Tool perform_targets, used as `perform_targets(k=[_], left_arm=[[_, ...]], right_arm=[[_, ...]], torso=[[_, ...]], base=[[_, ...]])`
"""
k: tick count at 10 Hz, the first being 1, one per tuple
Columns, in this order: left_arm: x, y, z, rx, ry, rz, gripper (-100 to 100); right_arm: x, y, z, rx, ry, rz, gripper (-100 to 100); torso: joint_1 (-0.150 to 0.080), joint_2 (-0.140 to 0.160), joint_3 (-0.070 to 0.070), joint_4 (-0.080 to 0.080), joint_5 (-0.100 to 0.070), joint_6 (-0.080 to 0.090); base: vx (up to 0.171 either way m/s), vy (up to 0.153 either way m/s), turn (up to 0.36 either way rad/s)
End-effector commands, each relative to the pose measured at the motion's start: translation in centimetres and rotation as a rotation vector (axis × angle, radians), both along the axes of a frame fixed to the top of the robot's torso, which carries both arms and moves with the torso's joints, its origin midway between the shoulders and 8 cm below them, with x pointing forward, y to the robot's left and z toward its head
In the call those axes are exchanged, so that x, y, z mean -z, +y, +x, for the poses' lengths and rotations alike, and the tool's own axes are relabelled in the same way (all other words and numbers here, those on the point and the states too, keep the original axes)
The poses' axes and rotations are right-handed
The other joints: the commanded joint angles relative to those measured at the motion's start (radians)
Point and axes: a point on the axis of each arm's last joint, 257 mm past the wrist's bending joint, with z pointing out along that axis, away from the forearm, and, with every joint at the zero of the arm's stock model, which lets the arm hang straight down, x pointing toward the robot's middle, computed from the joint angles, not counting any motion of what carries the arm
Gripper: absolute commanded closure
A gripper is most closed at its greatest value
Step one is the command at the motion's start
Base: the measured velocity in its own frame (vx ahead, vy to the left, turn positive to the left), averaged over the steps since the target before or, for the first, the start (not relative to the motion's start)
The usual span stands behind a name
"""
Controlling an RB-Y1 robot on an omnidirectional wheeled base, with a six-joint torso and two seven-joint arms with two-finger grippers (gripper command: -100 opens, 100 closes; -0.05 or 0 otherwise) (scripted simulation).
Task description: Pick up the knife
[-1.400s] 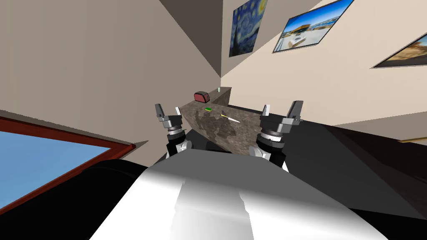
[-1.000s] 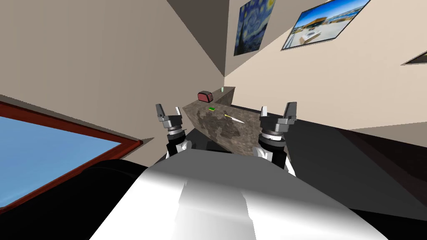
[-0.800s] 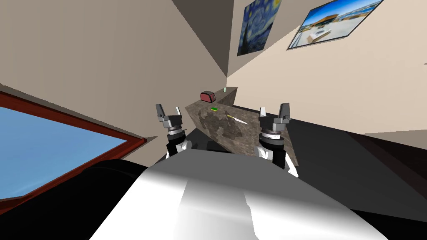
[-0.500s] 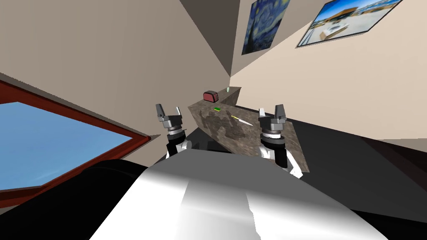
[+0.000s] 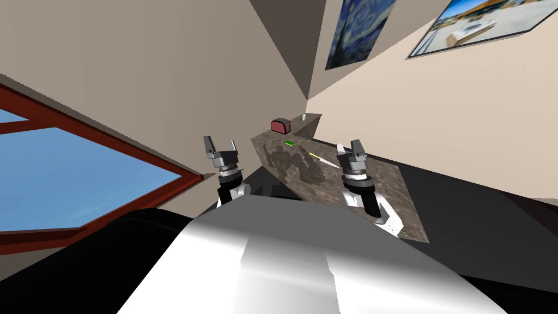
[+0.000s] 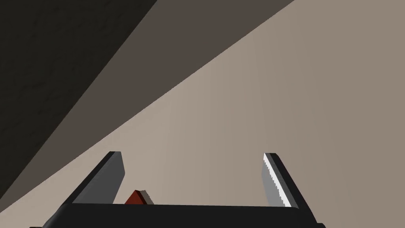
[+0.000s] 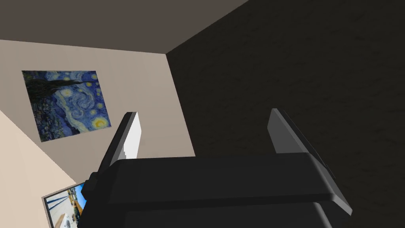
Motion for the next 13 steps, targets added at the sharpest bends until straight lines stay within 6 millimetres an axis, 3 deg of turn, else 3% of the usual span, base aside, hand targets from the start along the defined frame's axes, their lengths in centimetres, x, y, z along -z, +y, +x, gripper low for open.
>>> perform_targets(k=[1, 8, 11, 12, 13], left_arm=[[0.0, 0.0, 0.0, 0.0, 0.0, 0.0, 0], [0.0, 0.0, 0.0, 0.0, 0.0, 0.0, 0], [0.0, 0.0, 0.0, 0.0, 0.0, 0.0, 0], [0.0, 0.0, 0.0, 0.0, 0.0, 0.0, 0], [0.0, 0.0, 0.0, 0.0, 0.0, 0.0, 0]], right_arm=[[1.1, -0.4, 0.9, 0.006, 0.02, -0.065, -100], [4.4, -1.6, 3.1, 0.006, 0.084, -0.288, -100], [7.2, -2.7, 4.4, 0.012, 0.134, -0.418, -100], [7.1, -2.8, 4.4, 0.007, 0.135, -0.442, -100], [8.7, -3.4, 5.0, 0.01, 0.163, -0.497, -100]], torso=[[0.0, 0.0, 0.0, 0.0, 0.0, 0.0], [0.001, -0.002, -0.001, 0.0, 0.0, 0.0], [0.0, -0.001, 0.0, 0.0, 0.0, 0.0], [0.001, -0.002, -0.001, 0.0, 0.0, 0.0], [-0.001, -0.002, -0.001, 0.0, 0.0, 0.0]], base=[[0.046, 0.097, 0.158], [0.049, 0.075, 0.118], [0.06, 0.066, 0.151], [0.069, 0.049, 0.083], [0.076, 0.051, 0.138]])
